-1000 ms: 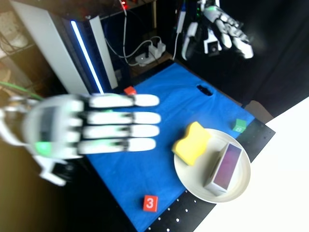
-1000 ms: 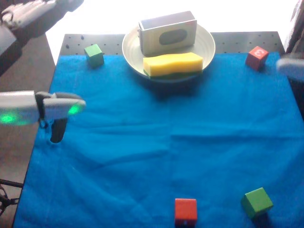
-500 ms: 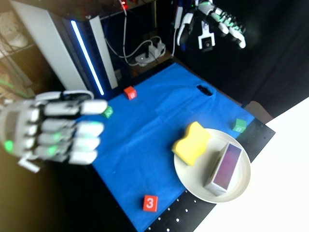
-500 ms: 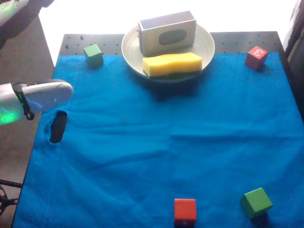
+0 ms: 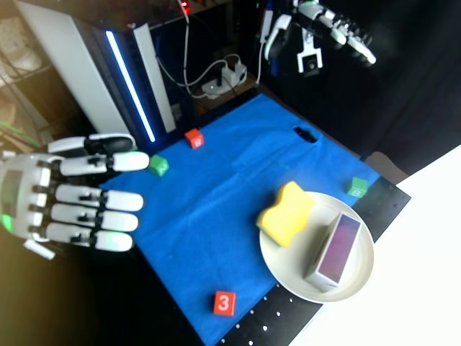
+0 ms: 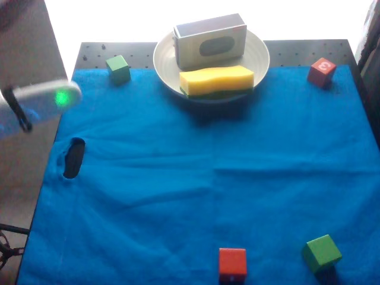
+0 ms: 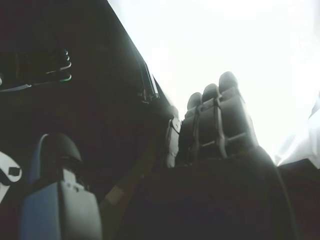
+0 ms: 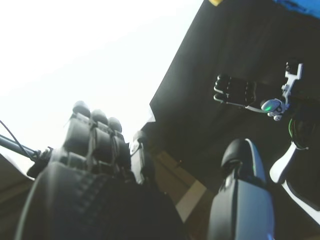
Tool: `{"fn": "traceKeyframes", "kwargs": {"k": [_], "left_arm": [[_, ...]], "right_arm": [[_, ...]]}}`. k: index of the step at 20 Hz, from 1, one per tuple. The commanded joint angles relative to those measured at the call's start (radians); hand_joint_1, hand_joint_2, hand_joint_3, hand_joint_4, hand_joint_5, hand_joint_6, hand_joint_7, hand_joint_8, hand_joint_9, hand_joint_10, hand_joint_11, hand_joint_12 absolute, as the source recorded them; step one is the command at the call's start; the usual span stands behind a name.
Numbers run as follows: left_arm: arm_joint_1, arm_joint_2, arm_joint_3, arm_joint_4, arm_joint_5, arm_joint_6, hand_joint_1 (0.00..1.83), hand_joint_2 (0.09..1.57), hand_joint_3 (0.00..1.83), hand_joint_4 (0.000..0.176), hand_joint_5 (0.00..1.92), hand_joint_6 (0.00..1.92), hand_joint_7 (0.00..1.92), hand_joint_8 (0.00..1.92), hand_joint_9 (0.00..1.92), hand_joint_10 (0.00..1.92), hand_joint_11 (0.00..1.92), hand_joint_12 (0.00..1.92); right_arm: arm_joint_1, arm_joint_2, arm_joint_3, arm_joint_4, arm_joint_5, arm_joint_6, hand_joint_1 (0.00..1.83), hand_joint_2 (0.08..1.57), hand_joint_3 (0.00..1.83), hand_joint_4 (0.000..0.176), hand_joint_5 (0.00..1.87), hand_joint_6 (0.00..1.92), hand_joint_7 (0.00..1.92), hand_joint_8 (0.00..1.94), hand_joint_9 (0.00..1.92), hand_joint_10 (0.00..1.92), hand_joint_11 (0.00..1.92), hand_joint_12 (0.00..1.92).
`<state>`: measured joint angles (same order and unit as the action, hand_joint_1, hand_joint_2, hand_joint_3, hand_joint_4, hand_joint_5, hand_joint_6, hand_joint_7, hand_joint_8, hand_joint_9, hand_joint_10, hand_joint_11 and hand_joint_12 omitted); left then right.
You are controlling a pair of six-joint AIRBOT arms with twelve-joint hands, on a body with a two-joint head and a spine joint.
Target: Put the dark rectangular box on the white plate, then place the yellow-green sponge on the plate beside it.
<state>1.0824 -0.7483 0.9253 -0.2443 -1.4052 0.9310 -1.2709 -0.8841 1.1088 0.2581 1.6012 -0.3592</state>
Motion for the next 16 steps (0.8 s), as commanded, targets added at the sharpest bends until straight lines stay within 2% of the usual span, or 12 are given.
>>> {"fn": "traceKeyframes", "kwargs": {"k": [1,5,6,8,9,10,11,12,13,14,15,16], "left_arm": [[-0.021,0.008,0.006,-0.005,-0.188,-0.003,0.47,1.09,0.03,0.176,0.00,0.00,0.00,0.00,0.00,0.00,0.00,0.00],[-0.058,-0.020,0.022,0.010,-0.229,-0.003,0.41,0.91,0.00,0.156,0.00,0.00,0.00,0.00,0.00,0.00,0.00,0.00],[-0.070,-0.023,0.028,0.021,-0.229,-0.003,0.38,0.90,0.00,0.128,0.00,0.00,0.00,0.00,0.00,0.00,0.04,0.02],[-0.078,-0.020,0.029,0.026,-0.282,-0.013,0.23,1.06,0.01,0.000,0.00,0.00,0.00,0.00,0.07,0.01,0.12,0.05],[-0.078,-0.021,0.034,0.027,-0.327,-0.042,0.17,1.10,0.02,0.018,0.00,0.00,0.00,0.00,0.05,0.00,0.12,0.04],[-0.089,-0.018,0.040,0.043,-0.327,-0.095,0.16,1.12,0.02,0.130,0.00,0.00,0.00,0.00,0.02,0.00,0.06,0.02],[-0.157,-0.014,0.041,0.107,-0.327,-0.098,0.16,1.17,0.01,0.085,0.27,0.03,0.16,0.01,0.14,0.02,0.14,0.05],[-0.169,-0.011,0.036,0.127,-0.327,-0.094,0.11,1.20,0.01,0.112,0.26,0.01,0.27,0.01,0.32,0.03,0.21,0.09],[-0.174,-0.011,0.031,0.145,-0.327,-0.084,0.06,1.18,0.00,0.122,0.28,0.00,0.35,0.01,0.41,0.01,0.29,0.22],[-0.183,-0.011,0.028,0.142,-0.328,-0.093,0.21,1.20,0.00,0.062,0.31,0.00,0.43,0.01,0.48,0.00,0.17,0.46],[-0.184,-0.007,0.025,0.118,-0.328,-0.133,0.45,1.21,0.00,0.000,0.72,0.10,0.78,0.03,0.80,0.07,0.23,0.67],[-0.179,-0.008,0.024,0.110,-0.328,-0.172,0.82,1.22,0.00,0.138,0.78,1.03,0.96,0.07,0.94,0.12,0.34,0.70]], "right_arm": [[0.006,0.004,-0.001,0.030,0.161,0.005,0.51,0.96,0.03,0.176,0.00,0.00,0.00,0.00,0.00,0.00,0.00,0.00],[0.020,0.004,0.008,0.037,0.161,0.003,0.58,0.97,0.01,0.176,0.00,0.00,0.00,0.00,0.00,0.00,0.00,0.00],[0.034,0.004,0.010,0.028,0.161,0.003,0.72,0.94,0.00,0.176,0.06,0.02,0.00,0.00,0.00,0.00,0.00,0.00],[0.088,0.004,0.009,-0.025,0.162,0.003,0.41,0.96,0.00,0.163,0.00,0.00,0.02,0.01,0.09,0.03,0.06,0.03],[0.122,0.004,0.009,-0.070,0.162,0.003,0.43,1.00,0.00,0.141,0.00,0.00,0.05,0.00,0.15,0.02,0.07,0.03],[0.201,0.009,0.007,-0.121,0.162,0.003,0.30,1.13,0.01,0.088,0.00,0.00,0.08,0.00,0.19,0.01,0.16,0.09],[0.251,0.010,0.008,-0.156,0.162,0.003,0.18,1.19,0.00,0.090,0.08,0.01,0.13,0.01,0.22,0.01,0.10,0.37],[0.270,0.012,0.009,-0.170,0.162,0.001,0.27,1.20,0.00,0.125,0.27,0.04,0.20,0.01,0.21,0.00,0.04,0.83],[0.277,0.015,0.010,-0.184,0.163,0.001,0.38,1.22,0.00,0.107,0.41,0.08,0.33,0.02,0.26,0.02,0.01,1.08],[0.303,0.031,-0.003,-0.199,0.163,0.010,0.50,1.19,0.00,0.086,0.50,0.60,0.57,0.04,0.51,0.03,0.23,1.24],[0.335,0.049,-0.022,-0.210,0.163,0.014,0.57,1.22,0.00,0.000,0.31,0.70,0.69,0.04,0.64,0.04,0.18,1.21],[0.338,0.054,-0.028,-0.209,0.163,0.021,0.53,1.25,0.00,0.000,0.31,0.74,0.75,0.05,0.72,0.06,0.17,1.30]]}}
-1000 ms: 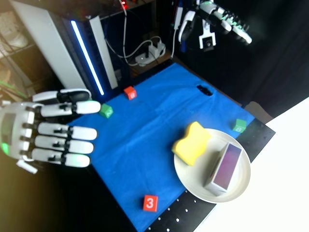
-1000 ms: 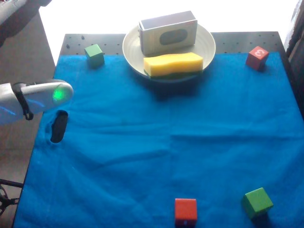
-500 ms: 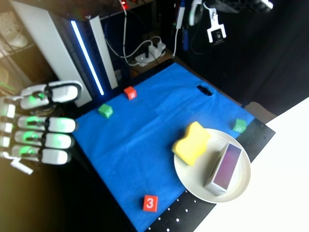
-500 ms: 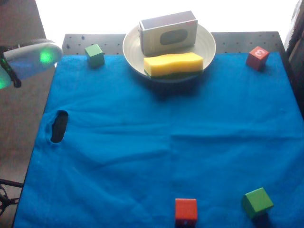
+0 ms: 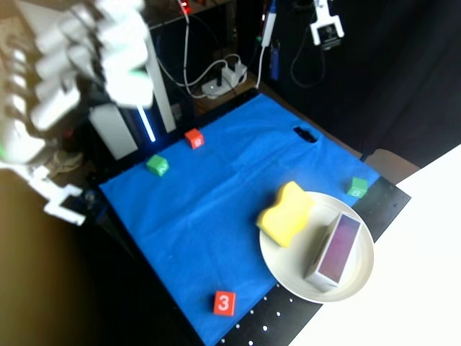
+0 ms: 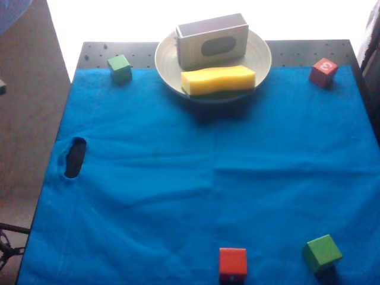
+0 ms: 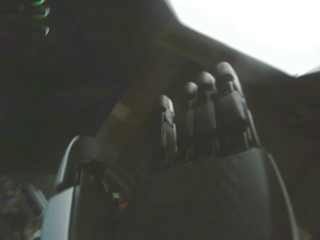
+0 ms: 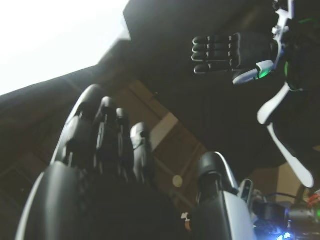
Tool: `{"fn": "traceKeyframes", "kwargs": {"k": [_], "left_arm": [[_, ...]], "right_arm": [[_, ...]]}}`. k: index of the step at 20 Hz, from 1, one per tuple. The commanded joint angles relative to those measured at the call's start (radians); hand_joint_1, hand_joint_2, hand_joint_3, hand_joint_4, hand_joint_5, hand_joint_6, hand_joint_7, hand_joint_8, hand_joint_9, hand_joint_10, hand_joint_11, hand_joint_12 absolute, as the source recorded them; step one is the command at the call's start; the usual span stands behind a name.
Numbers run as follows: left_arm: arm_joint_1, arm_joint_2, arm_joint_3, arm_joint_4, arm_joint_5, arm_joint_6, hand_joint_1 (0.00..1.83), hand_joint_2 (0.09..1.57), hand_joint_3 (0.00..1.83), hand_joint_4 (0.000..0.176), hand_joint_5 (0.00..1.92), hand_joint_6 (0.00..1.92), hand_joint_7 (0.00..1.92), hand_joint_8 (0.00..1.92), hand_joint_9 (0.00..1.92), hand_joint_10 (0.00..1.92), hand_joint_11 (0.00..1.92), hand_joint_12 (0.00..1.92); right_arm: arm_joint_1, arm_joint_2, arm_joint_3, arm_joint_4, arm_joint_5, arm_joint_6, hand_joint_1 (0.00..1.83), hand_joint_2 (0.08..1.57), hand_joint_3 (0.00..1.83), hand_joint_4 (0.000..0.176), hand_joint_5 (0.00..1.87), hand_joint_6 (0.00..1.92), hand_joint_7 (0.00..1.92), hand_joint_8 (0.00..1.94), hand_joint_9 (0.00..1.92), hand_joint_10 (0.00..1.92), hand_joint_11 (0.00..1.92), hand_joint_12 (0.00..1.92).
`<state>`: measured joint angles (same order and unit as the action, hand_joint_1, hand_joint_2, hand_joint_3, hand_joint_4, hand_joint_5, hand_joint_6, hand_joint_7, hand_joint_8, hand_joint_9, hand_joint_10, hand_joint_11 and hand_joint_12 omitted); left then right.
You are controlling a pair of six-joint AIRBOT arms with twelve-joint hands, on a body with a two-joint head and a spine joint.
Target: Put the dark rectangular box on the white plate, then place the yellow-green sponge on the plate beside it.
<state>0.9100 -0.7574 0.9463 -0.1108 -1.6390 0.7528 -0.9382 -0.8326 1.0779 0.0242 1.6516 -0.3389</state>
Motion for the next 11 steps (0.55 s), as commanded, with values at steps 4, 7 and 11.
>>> {"fn": "traceKeyframes", "kwargs": {"k": [4,7,11], "left_arm": [[0.000,-0.017,-0.038,-0.069,-0.094,-0.061,0.79,1.32,0.03,0.162,0.59,1.58,0.79,0.64,0.70,0.90,0.38,1.15],[0.008,-0.045,-0.042,-0.103,-0.094,-0.119,0.53,1.50,0.00,0.172,0.34,1.90,0.49,0.98,0.53,1.08,0.35,1.18],[0.005,-0.069,-0.043,-0.117,-0.094,-0.139,0.55,1.48,0.00,0.176,0.36,1.88,0.49,0.82,0.49,0.86,0.32,0.78]], "right_arm": [[0.005,-0.008,-0.019,0.060,0.113,0.085,0.76,1.15,0.00,0.000,0.84,1.31,0.88,1.23,0.69,1.43,0.24,1.68],[0.005,-0.043,-0.021,0.091,0.113,0.132,0.95,1.20,0.01,0.089,0.80,1.28,0.71,1.45,0.62,1.47,0.45,1.71],[0.005,-0.071,-0.018,0.104,0.113,0.156,0.42,1.24,0.00,0.000,0.57,0.99,0.59,1.17,0.44,1.17,0.04,1.39]]}}
